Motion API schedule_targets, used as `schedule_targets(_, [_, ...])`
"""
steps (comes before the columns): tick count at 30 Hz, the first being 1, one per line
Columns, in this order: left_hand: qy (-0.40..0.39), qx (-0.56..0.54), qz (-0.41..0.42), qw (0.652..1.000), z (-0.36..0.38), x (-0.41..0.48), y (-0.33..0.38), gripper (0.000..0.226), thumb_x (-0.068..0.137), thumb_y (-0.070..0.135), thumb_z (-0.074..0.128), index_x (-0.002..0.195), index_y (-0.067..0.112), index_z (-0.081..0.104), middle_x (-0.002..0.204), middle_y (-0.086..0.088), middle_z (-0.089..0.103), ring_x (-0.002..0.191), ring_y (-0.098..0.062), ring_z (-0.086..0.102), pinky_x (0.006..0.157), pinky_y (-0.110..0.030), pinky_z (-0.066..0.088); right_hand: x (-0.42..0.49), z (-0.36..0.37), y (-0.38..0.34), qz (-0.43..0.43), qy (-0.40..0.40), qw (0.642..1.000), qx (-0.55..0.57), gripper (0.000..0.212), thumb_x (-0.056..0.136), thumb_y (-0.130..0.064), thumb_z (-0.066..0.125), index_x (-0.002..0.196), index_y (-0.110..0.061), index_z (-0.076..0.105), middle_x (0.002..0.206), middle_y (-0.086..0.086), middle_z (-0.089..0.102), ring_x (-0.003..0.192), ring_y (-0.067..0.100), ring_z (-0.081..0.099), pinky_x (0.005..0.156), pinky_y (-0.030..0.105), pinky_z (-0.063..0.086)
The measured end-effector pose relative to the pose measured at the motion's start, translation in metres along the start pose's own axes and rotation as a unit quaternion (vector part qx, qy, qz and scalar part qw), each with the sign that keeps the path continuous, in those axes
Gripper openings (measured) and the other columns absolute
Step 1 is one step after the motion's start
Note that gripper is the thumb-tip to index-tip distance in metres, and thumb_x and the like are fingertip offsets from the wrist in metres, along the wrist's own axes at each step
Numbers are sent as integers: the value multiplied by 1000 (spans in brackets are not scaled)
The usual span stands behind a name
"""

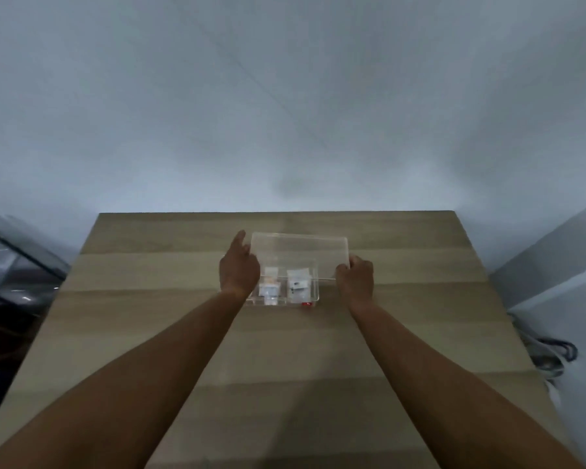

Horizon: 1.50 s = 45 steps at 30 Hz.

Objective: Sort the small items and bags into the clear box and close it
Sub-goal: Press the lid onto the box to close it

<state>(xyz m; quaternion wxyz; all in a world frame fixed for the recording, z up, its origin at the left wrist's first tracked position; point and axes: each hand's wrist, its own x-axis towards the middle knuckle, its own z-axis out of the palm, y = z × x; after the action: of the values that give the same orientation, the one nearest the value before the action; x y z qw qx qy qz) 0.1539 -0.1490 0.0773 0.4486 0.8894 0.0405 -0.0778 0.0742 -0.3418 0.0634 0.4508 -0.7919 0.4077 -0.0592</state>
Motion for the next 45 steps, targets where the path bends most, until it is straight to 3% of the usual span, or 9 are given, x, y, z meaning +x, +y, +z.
schedule_targets(7, [-15,-7,-45,999,-39,8,-39,66,84,-3,42,146,22,40,138,-12,59,129,-26,53,109,-36,40,-31,41,-16,-4,-35,999,-25,32,83,-12,49,107,4,64,115,26,61,103,39,60,92,45,51])
schedule_targets(12, [-41,-6,-52,998,-40,7,-49,69,82,-5,38,146,20,40,142,-14,55,132,-25,50,110,-35,39,-40,48,-14,29,-49,997,-58,45,84,-11,48,127,-1,54,131,22,48,118,40,50,102,43,45])
schedule_targets(19, [-55,-11,-56,997,-41,8,-53,68,83,-7,39,147,18,39,142,-14,54,133,-25,50,110,-37,40,-44,51,-11,36,-55,996,-63,41,80,-4,46,119,3,57,127,22,51,108,39,57,90,41,49])
schedule_targets(26, [-65,-13,-56,996,-42,2,-61,71,79,-7,43,145,18,42,144,-10,53,133,-24,49,111,-36,39,-47,50,-5,10,-59,995,-75,40,75,3,45,113,1,59,121,24,51,102,41,57,91,43,52])
schedule_targets(33, [-72,6,-49,996,-44,-4,-67,66,80,0,49,142,21,45,142,-9,56,128,-27,54,104,-31,40,-54,49,0,-20,-69,996,-58,55,80,-2,48,134,-8,44,128,19,51,118,35,49,100,44,46])
schedule_targets(36, [-84,17,-63,994,-46,-5,-74,64,84,4,52,146,15,39,147,-11,49,133,-28,48,111,-35,36,-57,47,5,-29,-82,996,-35,58,81,-4,54,137,-6,40,130,18,56,119,35,54,99,49,48])
schedule_targets(40, [-76,11,-54,996,-50,-13,-83,57,83,4,56,140,10,49,136,-14,60,126,-25,56,107,-34,41,-61,45,15,-27,-78,996,-29,60,83,-3,58,139,-9,39,136,13,55,123,29,52,102,36,43])
schedule_targets(45, [-63,26,-37,997,-50,-16,-86,51,84,6,55,135,14,56,127,-13,67,121,-25,60,101,-32,43,-58,48,17,-38,-79,995,-57,57,85,-3,48,141,-12,41,141,11,53,127,30,51,104,39,41])
